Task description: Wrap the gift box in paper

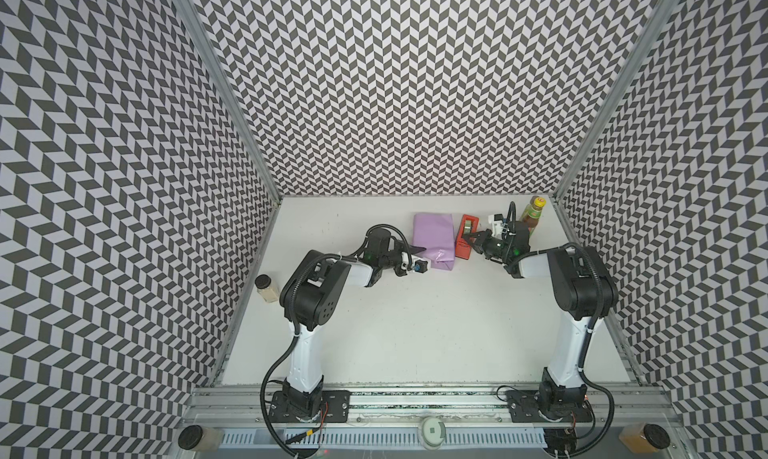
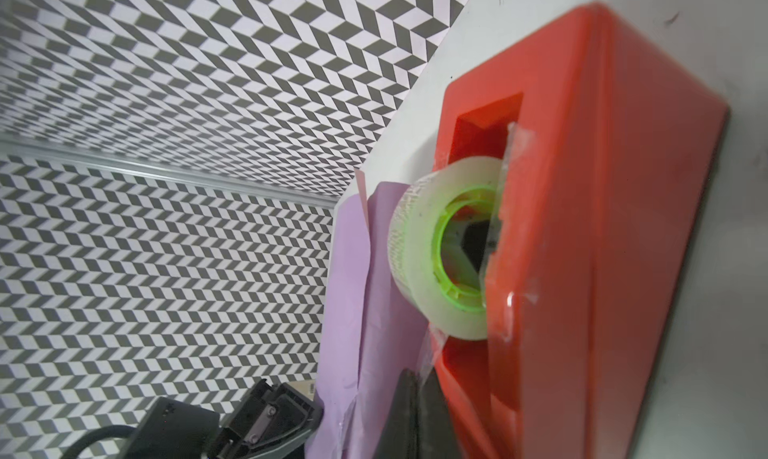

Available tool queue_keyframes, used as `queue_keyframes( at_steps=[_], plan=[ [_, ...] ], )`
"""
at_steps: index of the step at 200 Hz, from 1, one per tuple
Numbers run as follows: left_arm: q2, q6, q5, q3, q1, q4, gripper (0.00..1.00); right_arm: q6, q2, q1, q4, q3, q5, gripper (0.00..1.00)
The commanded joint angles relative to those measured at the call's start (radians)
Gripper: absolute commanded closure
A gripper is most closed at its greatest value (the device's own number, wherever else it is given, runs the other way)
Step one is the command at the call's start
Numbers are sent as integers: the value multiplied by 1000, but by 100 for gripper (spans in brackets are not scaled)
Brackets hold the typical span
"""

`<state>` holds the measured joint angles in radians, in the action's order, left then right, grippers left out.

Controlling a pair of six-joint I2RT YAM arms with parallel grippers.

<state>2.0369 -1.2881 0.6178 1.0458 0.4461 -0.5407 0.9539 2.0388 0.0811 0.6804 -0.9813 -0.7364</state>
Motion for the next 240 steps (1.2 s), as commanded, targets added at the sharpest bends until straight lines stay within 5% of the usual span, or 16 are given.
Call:
queue_keyframes(
  at_steps=[1, 69, 240],
  plan=[
    [55, 10, -38, -12, -6, 141, 69, 117, -7, -1, 173, 16, -44, 100],
    [57, 7, -39, -11, -6, 143, 69, 219, -49, 0, 285, 42, -76, 100],
    [58, 3, -42, -9, -5, 151, 69, 133, -142, 77, 282, 291, -35, 100]
  ],
)
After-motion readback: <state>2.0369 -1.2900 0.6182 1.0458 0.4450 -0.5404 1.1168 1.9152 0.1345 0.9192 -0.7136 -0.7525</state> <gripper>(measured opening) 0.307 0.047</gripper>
